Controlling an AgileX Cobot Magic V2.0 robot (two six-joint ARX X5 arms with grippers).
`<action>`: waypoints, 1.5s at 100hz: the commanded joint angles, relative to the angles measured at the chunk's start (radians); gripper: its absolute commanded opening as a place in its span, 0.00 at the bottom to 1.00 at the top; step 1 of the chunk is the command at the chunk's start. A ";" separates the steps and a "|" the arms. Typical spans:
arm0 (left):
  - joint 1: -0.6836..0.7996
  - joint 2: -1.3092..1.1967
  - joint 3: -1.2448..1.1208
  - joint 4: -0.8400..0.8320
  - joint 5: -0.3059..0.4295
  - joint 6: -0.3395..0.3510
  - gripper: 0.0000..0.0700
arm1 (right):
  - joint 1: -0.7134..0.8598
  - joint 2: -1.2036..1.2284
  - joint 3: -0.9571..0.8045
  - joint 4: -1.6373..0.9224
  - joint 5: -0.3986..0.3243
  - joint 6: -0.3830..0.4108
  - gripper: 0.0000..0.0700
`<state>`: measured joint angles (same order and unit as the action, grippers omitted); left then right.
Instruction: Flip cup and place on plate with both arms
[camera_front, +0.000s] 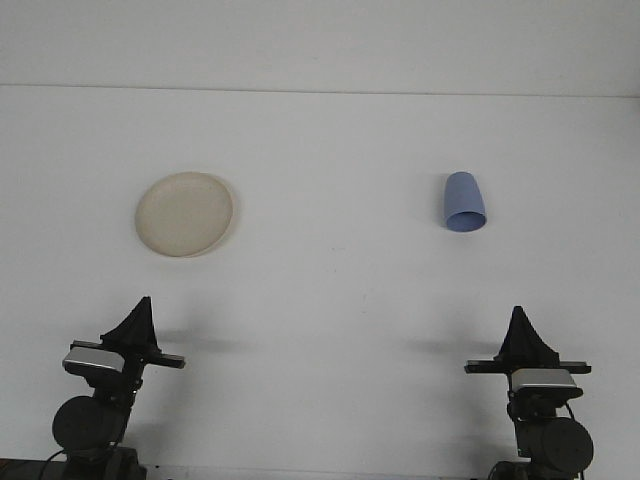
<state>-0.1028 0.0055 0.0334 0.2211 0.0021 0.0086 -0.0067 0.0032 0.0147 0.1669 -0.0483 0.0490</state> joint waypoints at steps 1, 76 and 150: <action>0.000 -0.002 -0.018 0.011 -0.003 -0.001 0.02 | -0.001 -0.002 -0.002 0.013 0.003 0.007 0.00; 0.000 -0.002 -0.018 0.011 -0.003 -0.001 0.02 | -0.001 0.087 0.342 -0.352 -0.003 0.034 0.00; 0.000 -0.002 -0.018 0.011 -0.003 -0.001 0.02 | -0.001 0.595 0.836 -0.864 -0.005 0.034 0.00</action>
<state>-0.1028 0.0055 0.0334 0.2211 0.0021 0.0086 -0.0067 0.5976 0.8368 -0.7052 -0.0517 0.0696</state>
